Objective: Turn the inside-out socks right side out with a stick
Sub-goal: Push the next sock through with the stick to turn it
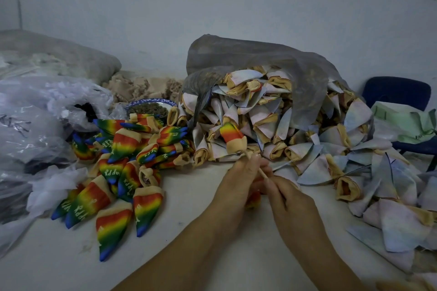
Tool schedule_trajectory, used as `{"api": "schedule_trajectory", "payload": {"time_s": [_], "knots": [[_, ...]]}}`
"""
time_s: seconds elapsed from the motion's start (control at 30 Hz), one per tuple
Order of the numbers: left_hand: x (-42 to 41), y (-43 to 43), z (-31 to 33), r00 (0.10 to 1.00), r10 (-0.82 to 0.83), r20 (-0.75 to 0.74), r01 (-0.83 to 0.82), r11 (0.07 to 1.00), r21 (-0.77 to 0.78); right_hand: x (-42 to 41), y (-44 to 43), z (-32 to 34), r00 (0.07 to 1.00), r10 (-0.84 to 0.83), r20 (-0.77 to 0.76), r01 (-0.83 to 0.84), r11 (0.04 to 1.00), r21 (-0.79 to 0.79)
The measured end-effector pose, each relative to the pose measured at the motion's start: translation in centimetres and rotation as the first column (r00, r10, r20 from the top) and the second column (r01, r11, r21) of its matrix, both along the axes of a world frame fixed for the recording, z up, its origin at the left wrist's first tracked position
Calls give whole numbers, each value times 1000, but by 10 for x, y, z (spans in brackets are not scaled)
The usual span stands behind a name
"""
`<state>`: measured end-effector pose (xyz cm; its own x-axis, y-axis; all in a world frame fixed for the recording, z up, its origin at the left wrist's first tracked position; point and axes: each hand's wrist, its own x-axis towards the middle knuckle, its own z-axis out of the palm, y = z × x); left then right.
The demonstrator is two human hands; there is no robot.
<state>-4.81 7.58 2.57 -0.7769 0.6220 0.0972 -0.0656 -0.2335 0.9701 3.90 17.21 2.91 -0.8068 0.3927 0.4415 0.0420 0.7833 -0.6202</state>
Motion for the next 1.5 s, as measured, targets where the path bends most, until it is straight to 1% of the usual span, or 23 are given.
{"api": "schedule_trajectory", "payload": {"time_s": [0.07, 0.13, 0.2, 0.27, 0.33, 0.4, 0.47, 0.53, 0.6, 0.77, 0.9, 1.03, 1.2, 1.5], "knots": [[-4, 0, -1, 1000, 10, 8, -10, 1000, -2, 2, 4, -1, 1000, -27, -3, 27, 1000, -1], [-7, -1, 0, 998, 69, 13, -69, 998, 11, 4, 7, -1, 998, -57, 4, 57, 998, 3], [-12, -5, 3, 984, 166, 70, -172, 982, 77, 5, 9, -1, 998, -58, 16, 58, 998, 10], [-20, -10, 4, 972, 215, 93, -228, 960, 163, 7, 9, -1, 999, -42, 19, 42, 999, 18], [-24, -17, 11, 975, 204, 84, -218, 953, 213, 8, 7, -1, 999, -34, 33, 33, 999, 43], [-27, -22, 17, 967, 210, 147, -242, 937, 253, 8, 5, -2, 999, -25, 45, 20, 994, 105], [-31, -28, 20, 955, 185, 233, -249, 926, 284, 9, 3, -4, 998, -30, 56, 19, 983, 184], [-33, -32, 19, 951, 161, 263, -237, 927, 290, 9, 2, -5, 998, -35, 61, 19, 971, 238], [-34, -34, 19, 950, 134, 283, -220, 928, 302, 9, 1, -5, 998, -26, 60, 9, 966, 259], [-31, -34, 19, 937, 23, 349, -160, 915, 371, 9, 1, -3, 997, -8, 76, -12, 966, 258], [-32, -37, 20, 909, -19, 415, -181, 882, 436, 9, 1, -2, 996, 7, 87, -28, 970, 243], [-36, -40, 22, 895, -28, 444, -207, 857, 472, 12, 3, 0, 996, -7, 87, -19, 957, 290], [-37, -39, 20, 903, -8, 429, -209, 866, 455, 13, 2, 1, 991, -12, 135, -29, 954, 299], [-25, -28, 22, 876, -91, 474, -175, 856, 487, 10, -6, -3, 982, 22, 186, -64, 972, 225]]}}
